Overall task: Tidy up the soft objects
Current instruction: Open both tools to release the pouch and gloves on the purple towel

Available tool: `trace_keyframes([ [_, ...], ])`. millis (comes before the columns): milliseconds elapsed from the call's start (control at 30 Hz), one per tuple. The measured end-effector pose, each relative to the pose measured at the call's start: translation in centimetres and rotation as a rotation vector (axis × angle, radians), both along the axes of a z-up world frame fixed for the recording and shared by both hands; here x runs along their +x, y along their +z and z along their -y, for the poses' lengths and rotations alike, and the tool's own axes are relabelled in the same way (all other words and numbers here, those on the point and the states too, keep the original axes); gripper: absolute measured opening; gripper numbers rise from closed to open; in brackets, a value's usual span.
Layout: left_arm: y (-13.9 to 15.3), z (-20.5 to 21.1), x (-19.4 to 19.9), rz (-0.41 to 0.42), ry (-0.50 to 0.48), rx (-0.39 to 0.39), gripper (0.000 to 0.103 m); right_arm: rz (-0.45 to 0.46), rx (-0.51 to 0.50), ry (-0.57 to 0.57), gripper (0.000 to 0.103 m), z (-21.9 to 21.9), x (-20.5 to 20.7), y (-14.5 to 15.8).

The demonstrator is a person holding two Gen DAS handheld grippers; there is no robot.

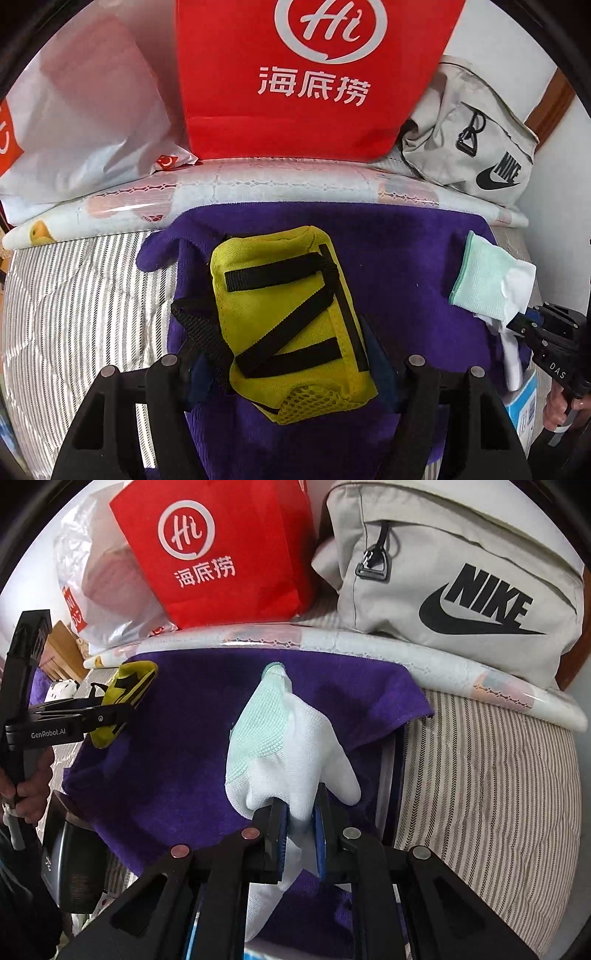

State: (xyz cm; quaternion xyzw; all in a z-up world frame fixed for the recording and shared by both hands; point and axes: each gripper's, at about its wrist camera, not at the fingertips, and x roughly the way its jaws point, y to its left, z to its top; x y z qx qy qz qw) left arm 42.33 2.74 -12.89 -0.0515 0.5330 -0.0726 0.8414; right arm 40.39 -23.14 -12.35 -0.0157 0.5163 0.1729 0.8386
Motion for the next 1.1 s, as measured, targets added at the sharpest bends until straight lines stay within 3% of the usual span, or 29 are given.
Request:
trace_keyframes([
  [200, -0.7, 0.1, 0.8, -0.028, 0.000, 0.002, 0.076, 0.000, -0.004, -0.003, 0.019, 0.0, 0.5, -0.3],
  [233, -0.7, 0.2, 0.8, -0.027, -0.003, 0.004, 0.078, 0.002, -0.002, 0.000, 0.025, -0.1, 0.5, -0.3],
  [333, -0.5, 0.6, 0.8, -0.019, -0.004, -0.002, 0.081, 0.010, -0.004, -0.003, 0.057, -0.1, 0.6, -0.2],
  [400, -0.2, 0.5, 0.5, -0.016, 0.003, -0.004, 0.081, 0.038, -0.003, -0.002, 0.066, 0.0, 0.3, 0.3],
  [633, 1.8, -0.3, -1.9, 0.023, 0.021, 0.036, 0.081, 0.077, -0.024, -0.021, 0.072, 0.4, -0.9, 2.3],
  [767, 3.5, -0.2, -4.4, 0.073, 0.027, 0.053, 0.081, 0.085, -0.063, -0.065, 0.080, 0.8, -2.3, 3.8],
  [867, 4.9, -0.8, -6.8, 0.109, 0.040, 0.031, 0.080, 0.089, -0.076, -0.059, 0.080, 0.9, -3.8, 4.9],
  [1100, 7.6, -1.9, -13.5, 0.176, 0.069, -0.024, 0.080, 0.228, 0.028, -0.065, 0.080, 2.2, -10.1, 8.0],
])
